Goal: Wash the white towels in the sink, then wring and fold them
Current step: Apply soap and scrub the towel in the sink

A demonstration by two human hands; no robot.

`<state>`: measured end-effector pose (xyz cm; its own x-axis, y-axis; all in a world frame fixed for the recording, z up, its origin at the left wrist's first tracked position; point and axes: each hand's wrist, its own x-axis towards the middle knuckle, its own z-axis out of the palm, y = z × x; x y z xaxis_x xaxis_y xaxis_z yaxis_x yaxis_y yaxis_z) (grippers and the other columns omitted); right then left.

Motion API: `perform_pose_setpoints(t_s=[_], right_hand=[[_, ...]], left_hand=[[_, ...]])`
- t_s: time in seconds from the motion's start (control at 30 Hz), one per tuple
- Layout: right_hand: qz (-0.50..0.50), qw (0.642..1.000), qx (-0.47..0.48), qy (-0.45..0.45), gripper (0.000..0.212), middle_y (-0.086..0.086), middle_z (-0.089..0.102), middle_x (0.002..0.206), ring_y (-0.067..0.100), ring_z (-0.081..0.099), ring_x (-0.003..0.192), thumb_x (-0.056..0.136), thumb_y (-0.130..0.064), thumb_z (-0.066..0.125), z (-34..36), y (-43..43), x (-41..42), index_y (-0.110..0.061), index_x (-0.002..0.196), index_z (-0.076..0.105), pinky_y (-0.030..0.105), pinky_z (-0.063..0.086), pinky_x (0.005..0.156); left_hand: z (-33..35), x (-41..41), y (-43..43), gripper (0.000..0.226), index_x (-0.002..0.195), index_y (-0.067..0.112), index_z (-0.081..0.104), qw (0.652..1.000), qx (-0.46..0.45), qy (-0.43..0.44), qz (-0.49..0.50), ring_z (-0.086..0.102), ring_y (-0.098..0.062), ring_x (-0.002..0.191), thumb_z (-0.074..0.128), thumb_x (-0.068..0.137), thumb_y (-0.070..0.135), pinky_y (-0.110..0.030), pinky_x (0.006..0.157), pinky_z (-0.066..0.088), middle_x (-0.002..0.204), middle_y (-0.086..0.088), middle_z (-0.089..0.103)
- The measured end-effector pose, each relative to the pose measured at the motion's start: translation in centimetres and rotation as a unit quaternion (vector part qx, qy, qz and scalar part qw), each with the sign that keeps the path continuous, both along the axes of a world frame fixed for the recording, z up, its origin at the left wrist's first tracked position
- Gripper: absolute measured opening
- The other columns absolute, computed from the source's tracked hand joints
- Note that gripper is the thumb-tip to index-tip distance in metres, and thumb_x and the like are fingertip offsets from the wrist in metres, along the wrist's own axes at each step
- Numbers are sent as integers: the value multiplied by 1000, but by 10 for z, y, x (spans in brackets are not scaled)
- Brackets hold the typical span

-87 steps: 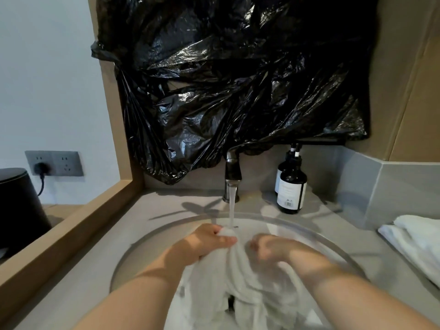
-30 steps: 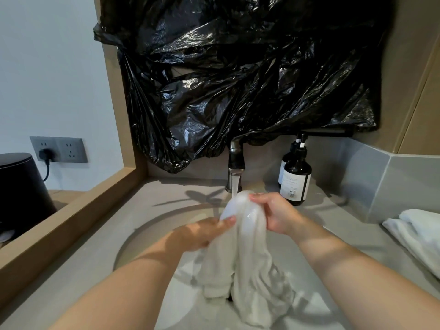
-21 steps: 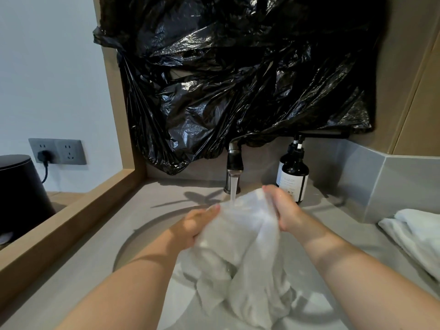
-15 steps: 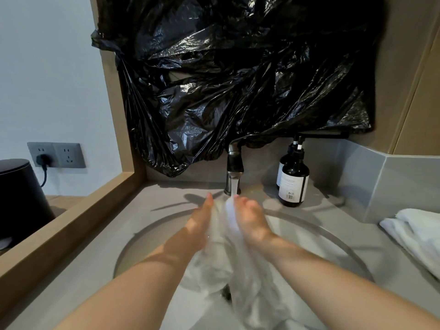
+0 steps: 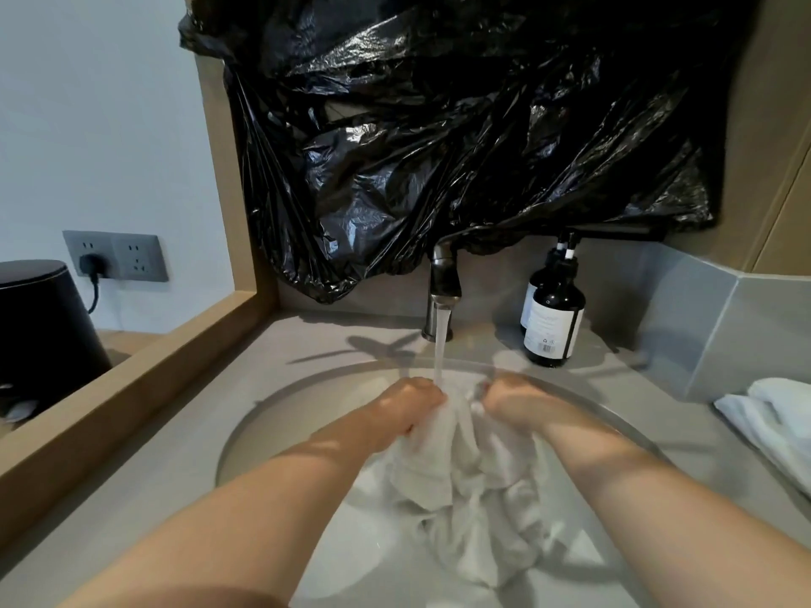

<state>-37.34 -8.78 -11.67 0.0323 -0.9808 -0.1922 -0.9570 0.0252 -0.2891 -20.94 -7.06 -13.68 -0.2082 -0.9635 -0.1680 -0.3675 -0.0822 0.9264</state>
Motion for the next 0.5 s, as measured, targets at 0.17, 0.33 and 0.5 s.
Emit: perform_pose_setpoints(t_s=[0.17,0.33,0.5], right_hand=[[159,981,98,-55,83,-2,41,146,16,45,128,83,-15,70,-1,8,-3,-19,151,23,19,39,95],[110,987,43,-108,45,-7,66,101,10,62,85,67,-30,77,-13,-5,-9,-32,108,59,20,50,71],[86,966,31,-240,43,0,65,88,23,65,89,57,-12,67,3,-5,-21,-23,99,64,31,54,74]], left_hand=[[-7,3,-2,29,94,-5,68,998,-56,0,-16,62,-19,76,75,85,22,-35,72,53,84,-9,66],[-5,11,-7,41,56,14,49,994,-106,13,23,50,-10,51,82,77,24,-19,49,42,53,4,52],[-5,17,-14,46,57,18,45,990,-125,-42,54,48,-12,51,84,74,34,-17,47,37,54,4,51]])
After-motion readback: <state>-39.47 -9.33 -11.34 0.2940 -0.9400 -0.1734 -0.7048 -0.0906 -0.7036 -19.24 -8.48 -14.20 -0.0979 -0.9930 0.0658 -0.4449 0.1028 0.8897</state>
